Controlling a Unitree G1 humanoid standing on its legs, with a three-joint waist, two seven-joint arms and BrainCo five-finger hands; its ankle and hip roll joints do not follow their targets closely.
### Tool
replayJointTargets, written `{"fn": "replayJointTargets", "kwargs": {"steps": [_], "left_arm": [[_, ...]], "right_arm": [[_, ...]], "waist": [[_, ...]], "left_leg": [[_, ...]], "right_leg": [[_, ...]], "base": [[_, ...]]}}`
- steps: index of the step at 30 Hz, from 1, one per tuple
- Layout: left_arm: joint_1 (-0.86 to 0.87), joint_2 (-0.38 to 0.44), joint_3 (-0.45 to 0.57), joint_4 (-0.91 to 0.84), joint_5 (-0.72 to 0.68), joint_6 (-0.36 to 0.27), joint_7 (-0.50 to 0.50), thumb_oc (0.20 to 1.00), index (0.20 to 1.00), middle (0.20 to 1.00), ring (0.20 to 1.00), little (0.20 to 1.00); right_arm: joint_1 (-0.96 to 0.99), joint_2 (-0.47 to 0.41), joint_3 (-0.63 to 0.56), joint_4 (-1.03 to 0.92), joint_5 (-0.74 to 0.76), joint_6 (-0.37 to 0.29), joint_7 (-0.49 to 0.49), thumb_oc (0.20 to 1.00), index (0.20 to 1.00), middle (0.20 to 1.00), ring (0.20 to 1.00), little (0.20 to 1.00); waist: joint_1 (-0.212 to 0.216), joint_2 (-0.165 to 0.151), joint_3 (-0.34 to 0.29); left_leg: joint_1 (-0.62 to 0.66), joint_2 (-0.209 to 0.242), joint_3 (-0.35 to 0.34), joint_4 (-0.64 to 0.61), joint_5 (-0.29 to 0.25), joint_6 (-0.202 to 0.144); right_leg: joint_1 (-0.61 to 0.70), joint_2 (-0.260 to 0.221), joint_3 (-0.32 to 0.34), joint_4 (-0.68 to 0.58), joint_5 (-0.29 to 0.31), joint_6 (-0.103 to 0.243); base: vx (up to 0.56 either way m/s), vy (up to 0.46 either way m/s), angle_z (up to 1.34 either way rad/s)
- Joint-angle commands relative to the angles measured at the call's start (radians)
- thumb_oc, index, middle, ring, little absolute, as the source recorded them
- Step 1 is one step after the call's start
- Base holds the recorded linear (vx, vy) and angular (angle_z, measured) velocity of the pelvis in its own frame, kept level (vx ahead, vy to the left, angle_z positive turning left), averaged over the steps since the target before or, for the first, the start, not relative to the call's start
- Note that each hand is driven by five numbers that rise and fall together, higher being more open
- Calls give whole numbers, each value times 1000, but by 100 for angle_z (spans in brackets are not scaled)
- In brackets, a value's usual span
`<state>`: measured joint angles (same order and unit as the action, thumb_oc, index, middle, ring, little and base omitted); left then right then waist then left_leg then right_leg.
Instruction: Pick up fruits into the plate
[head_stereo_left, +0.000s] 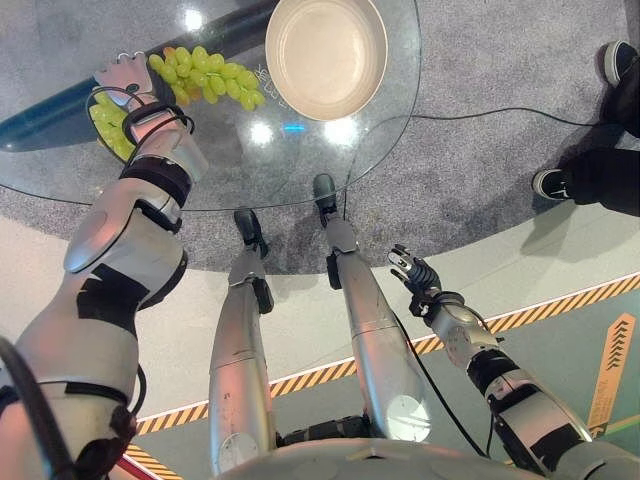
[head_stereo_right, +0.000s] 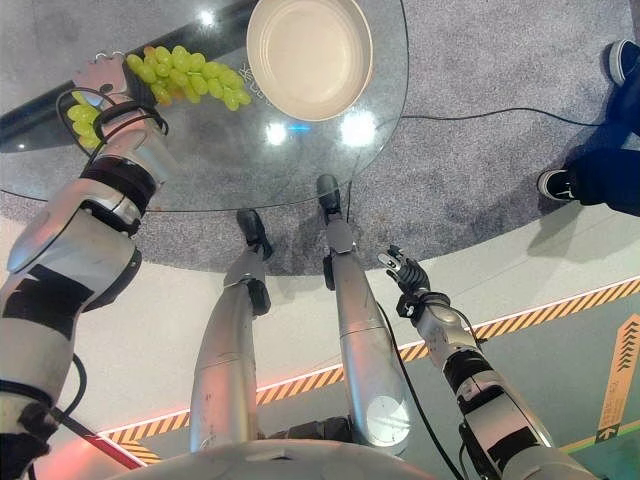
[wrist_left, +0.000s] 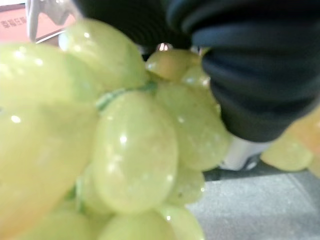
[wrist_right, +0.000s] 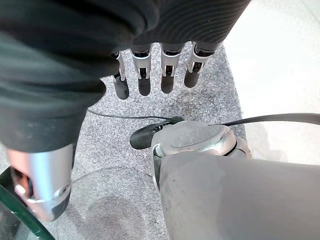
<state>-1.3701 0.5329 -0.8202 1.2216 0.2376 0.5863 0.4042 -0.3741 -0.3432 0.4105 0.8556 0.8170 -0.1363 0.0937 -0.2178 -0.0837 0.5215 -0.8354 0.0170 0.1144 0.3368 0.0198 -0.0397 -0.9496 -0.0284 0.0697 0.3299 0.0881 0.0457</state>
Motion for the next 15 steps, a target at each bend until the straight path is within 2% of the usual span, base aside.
{"fn": "replayJointTargets", "kwargs": {"steps": [1, 11, 15], "left_arm": [[102, -19, 59, 15, -44, -39, -52, 200, 200, 200, 200, 200], [207, -3, 110, -110, -80, -146, -44, 200, 200, 200, 200, 200], [297, 35, 146, -248, -57, -191, -73, 200, 200, 200, 200, 200]], "right_arm": [[38, -17, 32, -25, 9, -23, -1, 1000, 1000, 1000, 1000, 1000], [63, -20, 5, -91, -24, -82, -6, 1000, 1000, 1000, 1000, 1000], [88, -27, -29, -217, -43, -101, -27, 1000, 1000, 1000, 1000, 1000]], "waist": [[-5, 13, -1], [26, 40, -1], [50, 56, -1]], "left_leg": [[23, -54, -54, 6, -16, 17], [174, -50, -70, -56, -12, 22], [309, -48, -87, -103, -16, 22]], "right_leg": [[36, 88, -44, 59, -35, -18], [174, 85, -49, 39, -60, -17], [304, 73, -55, 16, -81, -10]], "base": [[-16, 36, 0], [-12, 29, 1], [6, 40, 7]]}}
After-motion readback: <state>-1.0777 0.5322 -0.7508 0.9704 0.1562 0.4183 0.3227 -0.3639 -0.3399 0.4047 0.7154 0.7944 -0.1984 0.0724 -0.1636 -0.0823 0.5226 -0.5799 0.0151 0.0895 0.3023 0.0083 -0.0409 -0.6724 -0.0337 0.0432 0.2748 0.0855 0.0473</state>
